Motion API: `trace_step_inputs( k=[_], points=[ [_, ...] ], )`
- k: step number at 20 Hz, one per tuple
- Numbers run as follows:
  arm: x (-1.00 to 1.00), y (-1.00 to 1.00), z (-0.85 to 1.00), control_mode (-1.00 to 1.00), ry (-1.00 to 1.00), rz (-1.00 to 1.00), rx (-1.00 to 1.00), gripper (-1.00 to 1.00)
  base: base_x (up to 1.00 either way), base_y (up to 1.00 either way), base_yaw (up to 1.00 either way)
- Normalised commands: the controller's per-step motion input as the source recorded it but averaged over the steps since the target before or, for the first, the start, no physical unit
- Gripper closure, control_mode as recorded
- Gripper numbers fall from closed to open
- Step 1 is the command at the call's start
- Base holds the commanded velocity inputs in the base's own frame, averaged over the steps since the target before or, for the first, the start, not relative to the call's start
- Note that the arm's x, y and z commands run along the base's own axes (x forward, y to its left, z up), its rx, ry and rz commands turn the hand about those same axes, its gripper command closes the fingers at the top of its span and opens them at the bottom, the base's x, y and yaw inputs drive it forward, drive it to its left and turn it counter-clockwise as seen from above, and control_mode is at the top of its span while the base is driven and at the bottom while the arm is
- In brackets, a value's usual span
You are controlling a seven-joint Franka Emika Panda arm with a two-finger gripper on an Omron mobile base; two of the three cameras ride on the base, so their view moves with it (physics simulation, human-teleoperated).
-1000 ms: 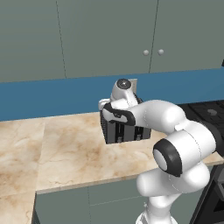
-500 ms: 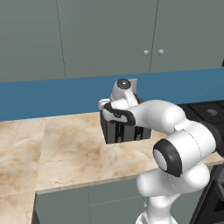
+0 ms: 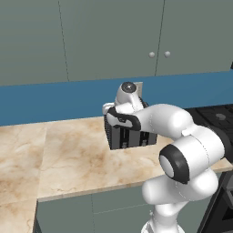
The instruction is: Start the toaster. Once the lever pops up, take the bread to the plate on the dining counter.
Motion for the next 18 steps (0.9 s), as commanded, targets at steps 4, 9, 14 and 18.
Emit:
trace_step_inputs(
  k=[4, 9, 14, 18],
  points=[
    [0.0, 0.0, 0.0, -1.0, 0.0, 0.0, 0.0, -1.0, 0.0, 0.0, 0.0],
    [0.0, 0.0, 0.0, -1.0, 0.0, 0.0, 0.0, -1.0, 0.0, 0.0, 0.0],
    [0.0, 0.0, 0.0, -1.0, 0.0, 0.0, 0.0, -1.0, 0.0, 0.0, 0.0],
    [0.0, 0.0, 0.0, -1.0, 0.0, 0.0, 0.0, -1.0, 0.0, 0.0, 0.0]
  ],
)
